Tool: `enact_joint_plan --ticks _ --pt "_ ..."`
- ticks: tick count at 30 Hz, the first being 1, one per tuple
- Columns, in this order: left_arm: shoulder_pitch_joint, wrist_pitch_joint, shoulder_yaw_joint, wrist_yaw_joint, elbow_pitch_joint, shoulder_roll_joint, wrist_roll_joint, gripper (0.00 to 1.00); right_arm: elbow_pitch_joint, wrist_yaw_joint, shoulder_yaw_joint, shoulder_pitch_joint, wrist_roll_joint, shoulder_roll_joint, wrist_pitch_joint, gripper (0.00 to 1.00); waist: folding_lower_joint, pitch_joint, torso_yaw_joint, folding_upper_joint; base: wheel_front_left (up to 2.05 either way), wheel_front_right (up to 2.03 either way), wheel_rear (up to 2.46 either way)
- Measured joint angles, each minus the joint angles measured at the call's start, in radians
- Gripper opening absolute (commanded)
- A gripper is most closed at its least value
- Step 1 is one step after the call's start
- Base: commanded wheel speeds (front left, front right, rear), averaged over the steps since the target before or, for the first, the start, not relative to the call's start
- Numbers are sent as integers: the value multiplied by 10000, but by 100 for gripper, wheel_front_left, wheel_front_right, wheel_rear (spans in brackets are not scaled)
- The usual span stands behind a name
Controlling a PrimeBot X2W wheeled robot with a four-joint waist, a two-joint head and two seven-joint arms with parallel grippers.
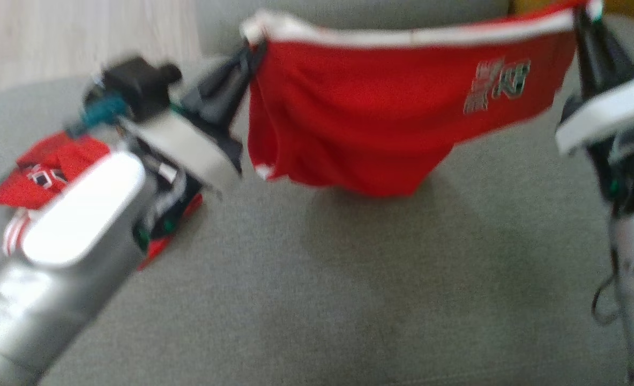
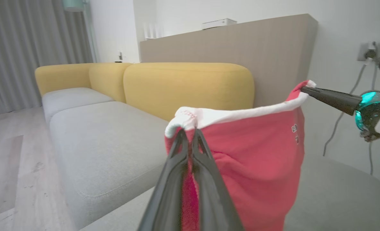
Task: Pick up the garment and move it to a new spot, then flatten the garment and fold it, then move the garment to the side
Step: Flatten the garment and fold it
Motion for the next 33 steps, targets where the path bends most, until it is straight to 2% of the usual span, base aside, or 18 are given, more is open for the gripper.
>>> enact_joint_plan --ticks 3,7,11,14,19,22,28,33 --pt "-830 230 253 -12 324 -56 -96 0 535 0 259 -1198 10 -151 128 0 2 592 20 0 0 0 0" --pt "-2687 169 606 -282 1735 -412 140 0 2215 0 642 -3788 102 -140 -13 0 4 1449 28 0 0 0 0" --pt "-4192 -445 892 -558 3308 -1124 360 0 4102 2 903 -6071 -98 -121 -957 0 6 2096 74 -1 0 0 0" --pt "-4583 -1214 901 -821 4470 -1758 451 0 5722 0 991 -6864 -286 -140 -1925 0 2 2219 275 0 0 0 0" --pt "-4386 -1852 709 -1156 5216 -2240 437 0 7181 2 1417 -6634 -268 -224 -2673 0 1 2094 414 0 0 0 0" --pt "-3708 -2019 209 -1269 5183 -2382 437 0 7655 0 1762 -6088 2 -456 -2876 0 0 2012 454 0 0 0 0" --pt "-1469 -2098 -700 -1348 4554 -2284 226 0 8027 0 2589 -4356 899 -888 -2909 0 0 1667 477 -1 0 0 0" --pt "-168 -2042 -1381 -1338 3503 -1975 180 0 7699 0 3267 -3204 1910 -1312 -2483 0 -1 1076 447 0 0 0 0"
